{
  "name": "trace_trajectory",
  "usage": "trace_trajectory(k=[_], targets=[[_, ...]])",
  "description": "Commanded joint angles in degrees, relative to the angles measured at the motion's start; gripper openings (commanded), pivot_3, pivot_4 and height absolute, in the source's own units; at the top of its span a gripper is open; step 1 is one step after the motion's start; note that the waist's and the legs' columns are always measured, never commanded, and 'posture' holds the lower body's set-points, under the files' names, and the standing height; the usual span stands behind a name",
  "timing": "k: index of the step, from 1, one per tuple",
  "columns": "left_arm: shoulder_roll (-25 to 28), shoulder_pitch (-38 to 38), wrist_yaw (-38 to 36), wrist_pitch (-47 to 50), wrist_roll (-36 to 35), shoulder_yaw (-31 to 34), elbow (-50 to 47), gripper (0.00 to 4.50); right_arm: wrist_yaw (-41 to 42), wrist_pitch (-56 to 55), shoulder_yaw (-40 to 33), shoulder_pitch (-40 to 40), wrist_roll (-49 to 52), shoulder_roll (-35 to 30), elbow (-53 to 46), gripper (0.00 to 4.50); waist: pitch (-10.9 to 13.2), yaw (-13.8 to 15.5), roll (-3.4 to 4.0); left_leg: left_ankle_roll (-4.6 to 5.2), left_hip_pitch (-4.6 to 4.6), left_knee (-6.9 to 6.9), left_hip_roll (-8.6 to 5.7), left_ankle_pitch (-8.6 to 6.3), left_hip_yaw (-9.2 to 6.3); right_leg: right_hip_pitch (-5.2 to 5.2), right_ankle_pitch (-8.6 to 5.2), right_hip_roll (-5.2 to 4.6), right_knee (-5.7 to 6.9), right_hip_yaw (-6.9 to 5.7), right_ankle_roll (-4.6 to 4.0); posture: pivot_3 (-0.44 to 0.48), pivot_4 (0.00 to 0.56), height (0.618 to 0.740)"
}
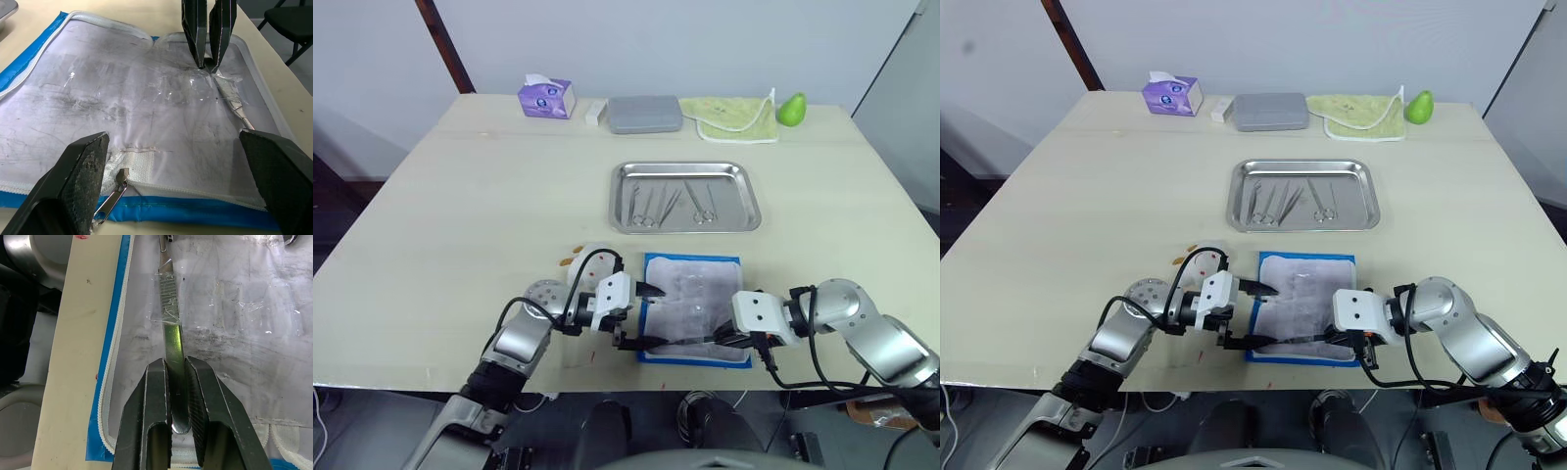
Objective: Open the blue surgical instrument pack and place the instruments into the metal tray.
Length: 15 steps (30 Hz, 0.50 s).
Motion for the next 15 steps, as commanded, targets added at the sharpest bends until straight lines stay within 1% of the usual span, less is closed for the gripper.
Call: trace_trajectory(k=[1,10,15], targets=[[0.12,1.36,-1.16,0.08,0.27,-1.54,-0.38,4.50,-1.29,3.63,3.23,2.18,-3.28,-0.22,3.39,0.00,0.00,0.00,0.00,0.00,0.00,0.00,0.00,0.00,0.00,0.00,0.00,0.00,0.00,0.00,0.00,0.000,0.150,0.738],[0.06,1.29,-1.32,-0.43,0.67,-1.90,0.32,4.50,-1.10,9.06,-0.26,0.26,-0.90,-1.50,-3.66,0.00,0.13,0.06,0.17,0.00,-0.08,0.00,-0.01,0.00,-0.02,-0.04,-0.01,-0.03,-0.01,-0.03,-0.01,0.000,0.150,0.738],[-0.17,0.84,-1.66,-0.63,0.56,-2.07,0.91,4.50,-0.24,12.58,-0.91,-0.70,-0.06,-3.29,-8.02,0.00,0.51,0.16,0.61,0.00,-0.22,0.00,-0.06,0.00,-0.01,-0.14,-0.02,-0.10,-0.04,-0.03,0.03,0.000,0.150,0.738]])
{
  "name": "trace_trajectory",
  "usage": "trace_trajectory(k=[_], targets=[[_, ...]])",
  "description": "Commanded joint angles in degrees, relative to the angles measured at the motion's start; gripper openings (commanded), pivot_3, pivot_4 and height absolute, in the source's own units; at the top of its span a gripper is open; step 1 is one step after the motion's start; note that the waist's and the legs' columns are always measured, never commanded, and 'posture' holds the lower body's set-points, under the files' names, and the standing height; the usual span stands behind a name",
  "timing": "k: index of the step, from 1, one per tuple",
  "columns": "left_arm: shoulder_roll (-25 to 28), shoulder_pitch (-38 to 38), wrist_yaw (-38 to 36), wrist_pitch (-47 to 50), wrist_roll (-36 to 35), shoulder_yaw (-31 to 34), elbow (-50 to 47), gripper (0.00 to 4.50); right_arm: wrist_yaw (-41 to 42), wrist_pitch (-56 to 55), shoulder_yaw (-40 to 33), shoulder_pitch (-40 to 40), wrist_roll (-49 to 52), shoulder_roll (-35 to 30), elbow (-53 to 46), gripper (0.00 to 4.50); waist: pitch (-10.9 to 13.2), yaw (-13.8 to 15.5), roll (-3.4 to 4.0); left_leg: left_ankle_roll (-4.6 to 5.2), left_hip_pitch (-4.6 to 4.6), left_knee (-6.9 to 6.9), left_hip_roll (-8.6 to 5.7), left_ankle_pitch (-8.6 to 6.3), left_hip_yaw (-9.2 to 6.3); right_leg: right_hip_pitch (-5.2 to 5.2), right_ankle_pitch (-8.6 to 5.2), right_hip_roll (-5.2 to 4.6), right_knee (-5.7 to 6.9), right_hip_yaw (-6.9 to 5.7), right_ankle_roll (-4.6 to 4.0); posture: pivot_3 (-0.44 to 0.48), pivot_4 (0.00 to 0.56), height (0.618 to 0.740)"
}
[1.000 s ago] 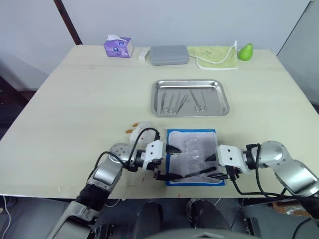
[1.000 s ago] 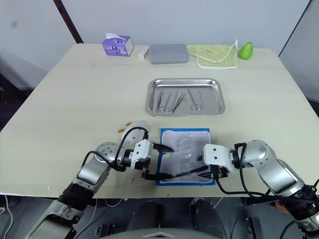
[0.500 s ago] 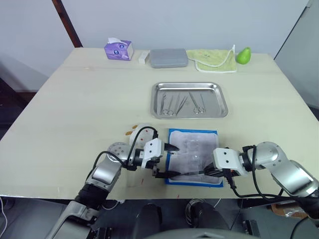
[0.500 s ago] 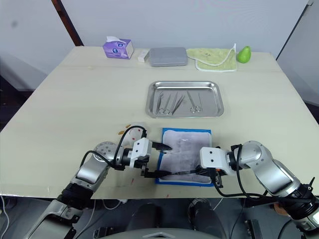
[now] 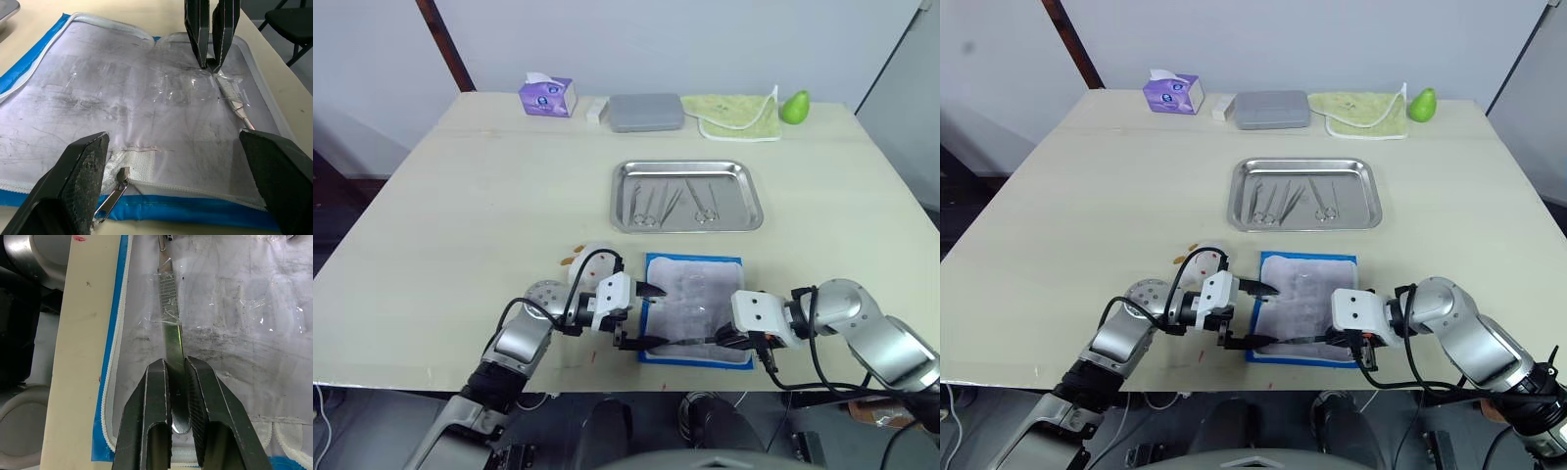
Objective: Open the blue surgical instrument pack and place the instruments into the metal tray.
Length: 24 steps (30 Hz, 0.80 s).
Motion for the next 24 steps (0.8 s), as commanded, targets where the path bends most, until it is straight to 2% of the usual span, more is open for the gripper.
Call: trace_trajectory(k=[1,16,24], targets=[[0.30,0.97,-1.78,0.21,0.53,-1.87,0.83,4.50,0.27,3.66,0.10,-0.19,-0.29,-2.11,-1.56,0.00,0.08,0.09,0.09,0.00,-0.01,0.00,0.00,0.00,0.00,-0.01,0.00,0.00,0.00,0.00,0.01,0.000,0.150,0.738],[0.73,0.10,-2.45,-0.43,0.80,-1.74,2.36,4.50,1.89,6.22,-0.64,-3.18,0.95,-5.59,-4.88,0.00,0.15,0.07,0.20,0.07,-0.71,0.18,-0.10,-0.04,0.00,-0.60,0.06,-0.12,0.04,-0.05,0.26,0.000,0.150,0.738],[0.36,0.06,-2.38,-0.82,1.16,-1.97,2.70,4.50,2.94,14.44,0.25,-8.18,4.21,-5.85,-8.85,0.00,0.26,-0.12,0.35,0.07,-0.73,0.20,-0.07,-0.04,-0.01,-0.64,0.06,-0.10,0.08,-0.03,0.25,0.000,0.150,0.738]])
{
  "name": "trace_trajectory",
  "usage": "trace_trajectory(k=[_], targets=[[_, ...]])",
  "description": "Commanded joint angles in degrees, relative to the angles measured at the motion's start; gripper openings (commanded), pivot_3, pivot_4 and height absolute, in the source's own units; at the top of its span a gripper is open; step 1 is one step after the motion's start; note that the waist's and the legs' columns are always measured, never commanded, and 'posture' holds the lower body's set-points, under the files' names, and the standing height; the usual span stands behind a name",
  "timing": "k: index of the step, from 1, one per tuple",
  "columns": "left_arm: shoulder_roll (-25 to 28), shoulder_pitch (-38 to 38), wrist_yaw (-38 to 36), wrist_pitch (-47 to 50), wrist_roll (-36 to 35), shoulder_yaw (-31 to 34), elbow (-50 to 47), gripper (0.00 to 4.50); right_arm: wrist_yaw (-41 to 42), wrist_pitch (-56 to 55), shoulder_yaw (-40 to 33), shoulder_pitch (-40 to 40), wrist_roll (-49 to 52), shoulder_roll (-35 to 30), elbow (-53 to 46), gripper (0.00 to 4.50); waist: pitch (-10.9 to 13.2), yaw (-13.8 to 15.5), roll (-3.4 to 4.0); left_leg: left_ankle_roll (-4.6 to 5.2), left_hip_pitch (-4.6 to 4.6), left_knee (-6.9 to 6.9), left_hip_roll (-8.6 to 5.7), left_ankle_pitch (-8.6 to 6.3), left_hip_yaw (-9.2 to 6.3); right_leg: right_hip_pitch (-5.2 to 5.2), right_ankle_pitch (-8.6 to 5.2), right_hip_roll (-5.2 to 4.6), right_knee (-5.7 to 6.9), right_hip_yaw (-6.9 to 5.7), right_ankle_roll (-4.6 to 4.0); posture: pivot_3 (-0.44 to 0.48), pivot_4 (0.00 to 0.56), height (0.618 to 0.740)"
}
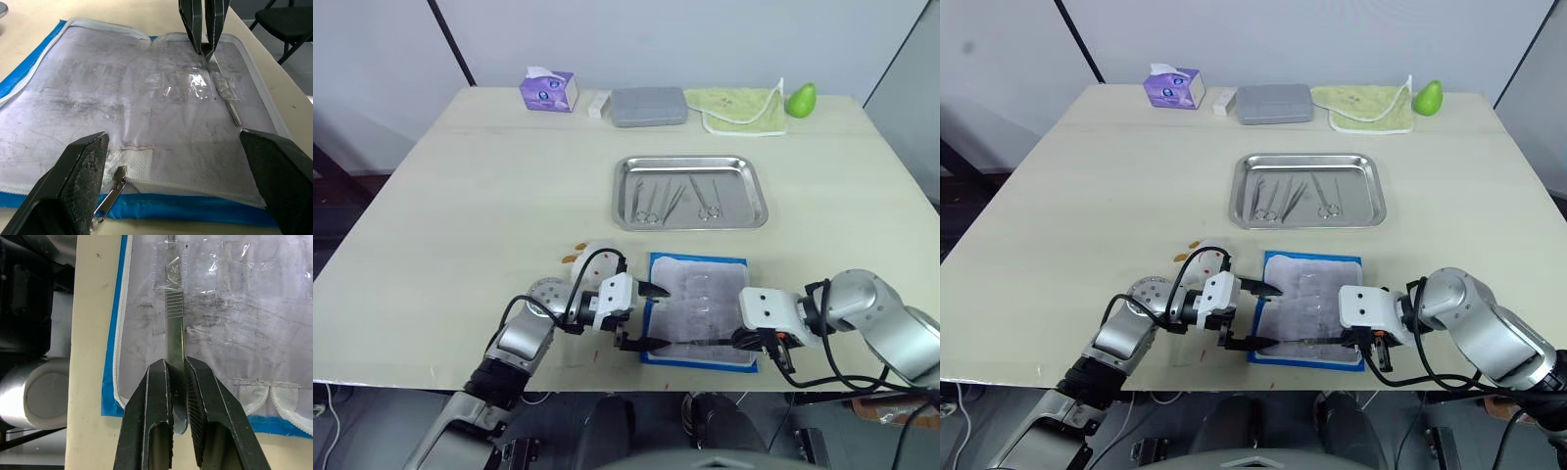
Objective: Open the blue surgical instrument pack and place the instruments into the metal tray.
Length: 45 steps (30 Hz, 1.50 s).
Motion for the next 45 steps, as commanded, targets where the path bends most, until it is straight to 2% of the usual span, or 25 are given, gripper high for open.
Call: trace_trajectory(k=[1,8,32,39,45], targets=[[0.28,1.12,-0.46,0.67,1.37,-1.59,1.71,4.50,0.20,3.84,-0.07,-3.12,1.45,-0.43,-3.39,0.00,0.02,-0.07,0.01,0.00,0.00,0.00,0.01,0.00,-0.02,0.00,0.00,0.03,0.00,0.00,0.00,0.000,0.150,0.738],[0.18,0.84,-0.48,0.67,1.54,-1.69,1.91,4.50,-0.69,7.84,2.44,-6.68,0.81,-1.83,-5.18,0.00,0.07,-0.04,0.09,0.00,-0.05,-0.01,0.02,0.00,-0.09,-0.04,0.00,0.04,0.00,-0.01,0.00,0.000,0.150,0.738],[0.50,-0.91,-0.21,4.47,2.78,-2.80,0.27,4.50,0.10,5.80,0.92,-6.74,2.78,-7.18,-6.08,0.00,0.12,0.01,0.12,0.00,-0.08,0.00,0.01,0.00,-0.10,-0.05,0.01,0.01,0.00,-0.02,0.01,0.000,0.150,0.738],[0.52,-0.90,-0.18,4.53,2.85,-2.84,0.45,4.50,1.04,2.24,-2.80,-3.45,3.39,-12.16,-5.01,0.00,0.12,0.08,0.13,0.00,-0.08,0.01,0.00,0.00,-0.09,-0.05,0.01,0.00,0.00,-0.02,0.01,0.000,0.150,0.738],[0.40,-1.15,-0.19,4.18,2.73,-2.61,1.13,4.50,4.31,-4.80,-11.82,2.86,5.02,-20.20,-1.15,0.00,0.15,0.05,0.16,0.00,-0.07,0.01,-0.01,0.00,-0.04,-0.05,0.00,-0.02,-0.01,-0.01,0.01,0.000,0.150,0.738]])
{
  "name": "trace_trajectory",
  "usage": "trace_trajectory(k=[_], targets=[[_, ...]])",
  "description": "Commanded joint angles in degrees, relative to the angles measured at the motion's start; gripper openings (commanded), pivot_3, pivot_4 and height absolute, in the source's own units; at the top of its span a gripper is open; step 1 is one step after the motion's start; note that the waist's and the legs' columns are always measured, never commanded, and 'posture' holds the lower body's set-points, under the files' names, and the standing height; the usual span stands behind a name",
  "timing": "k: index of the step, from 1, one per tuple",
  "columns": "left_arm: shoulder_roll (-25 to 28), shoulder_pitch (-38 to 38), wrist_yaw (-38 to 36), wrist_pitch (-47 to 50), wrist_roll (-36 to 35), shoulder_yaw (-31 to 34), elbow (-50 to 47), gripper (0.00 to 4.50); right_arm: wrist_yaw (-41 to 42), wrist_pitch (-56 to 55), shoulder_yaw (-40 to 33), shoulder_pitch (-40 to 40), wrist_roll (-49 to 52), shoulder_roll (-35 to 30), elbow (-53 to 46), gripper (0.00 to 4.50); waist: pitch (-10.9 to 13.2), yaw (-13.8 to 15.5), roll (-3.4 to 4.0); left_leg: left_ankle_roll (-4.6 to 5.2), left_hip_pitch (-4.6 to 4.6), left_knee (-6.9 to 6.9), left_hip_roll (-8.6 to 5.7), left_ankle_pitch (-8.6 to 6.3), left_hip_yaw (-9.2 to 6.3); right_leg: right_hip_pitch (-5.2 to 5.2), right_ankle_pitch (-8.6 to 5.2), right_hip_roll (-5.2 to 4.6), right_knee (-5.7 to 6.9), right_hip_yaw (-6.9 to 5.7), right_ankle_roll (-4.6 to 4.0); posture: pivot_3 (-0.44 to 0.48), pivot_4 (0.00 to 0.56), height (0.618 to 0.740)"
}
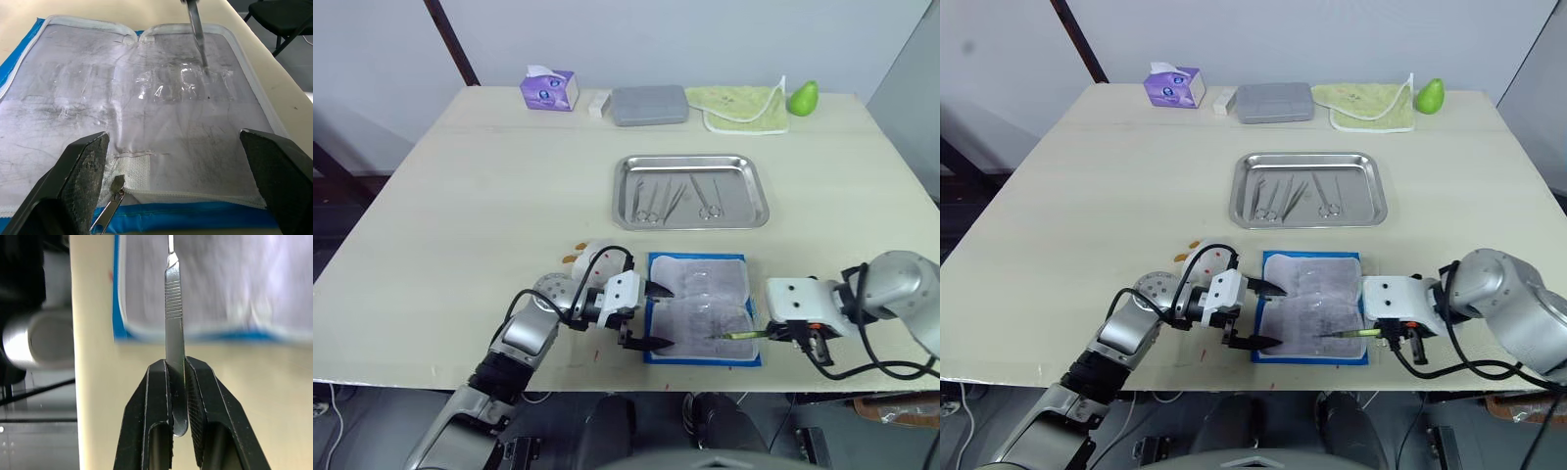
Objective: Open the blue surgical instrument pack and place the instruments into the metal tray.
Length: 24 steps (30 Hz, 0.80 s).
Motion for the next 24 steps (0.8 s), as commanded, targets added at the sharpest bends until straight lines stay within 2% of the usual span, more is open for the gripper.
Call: trace_trajectory(k=[1,4,10,16,19,24], targets=[[0.52,0.81,0.00,1.15,1.63,-1.39,1.91,4.50,2.44,-3.89,-7.63,2.43,2.29,-3.78,1.26,0.00,0.01,-0.03,0.01,0.00,0.01,0.00,0.00,0.00,0.03,0.00,-0.01,0.00,0.00,0.00,-0.01,0.000,0.150,0.738],[0.21,0.82,0.10,0.68,1.25,-1.05,2.11,4.50,3.81,-2.67,-14.62,4.60,6.94,-4.46,2.70,0.00,0.01,-0.02,0.03,0.00,0.03,0.00,0.01,0.00,0.07,0.00,0.00,0.00,0.01,0.00,0.00,0.000,0.150,0.738],[-0.43,1.73,0.14,-0.27,-1.07,0.86,0.94,4.50,-1.08,7.35,-23.54,3.30,17.62,1.45,1.39,0.00,0.03,-0.01,0.00,0.00,0.02,0.00,0.01,0.00,0.02,0.01,0.03,0.00,0.01,0.04,0.04,0.000,0.150,0.738],[-1.08,4.84,2.81,2.62,-8.39,6.66,-6.08,4.50,-16.28,17.56,-21.23,-4.40,19.55,13.35,1.25,0.00,0.36,-0.26,-0.07,0.00,-0.02,-0.02,0.04,0.00,-0.12,-0.02,0.04,0.03,0.02,0.05,0.05,0.000,0.150,0.738],[-0.63,6.92,5.25,5.92,-12.55,10.31,-11.94,4.50,-23.01,24.80,-20.17,-10.39,20.80,21.43,6.44,0.00,0.65,-0.23,-0.07,0.00,-0.08,-0.01,0.06,0.00,-0.16,-0.06,0.04,0.06,0.05,0.06,0.05,0.000,0.150,0.738],[2.06,14.01,10.89,12.66,-18.64,17.15,-24.15,4.50,-34.51,24.33,-16.19,-21.66,14.42,33.39,21.28,0.00,0.84,-0.68,-0.01,0.00,-0.13,-0.02,0.06,0.00,-0.12,-0.13,0.05,0.02,0.05,0.13,0.06,0.000,0.150,0.738]])
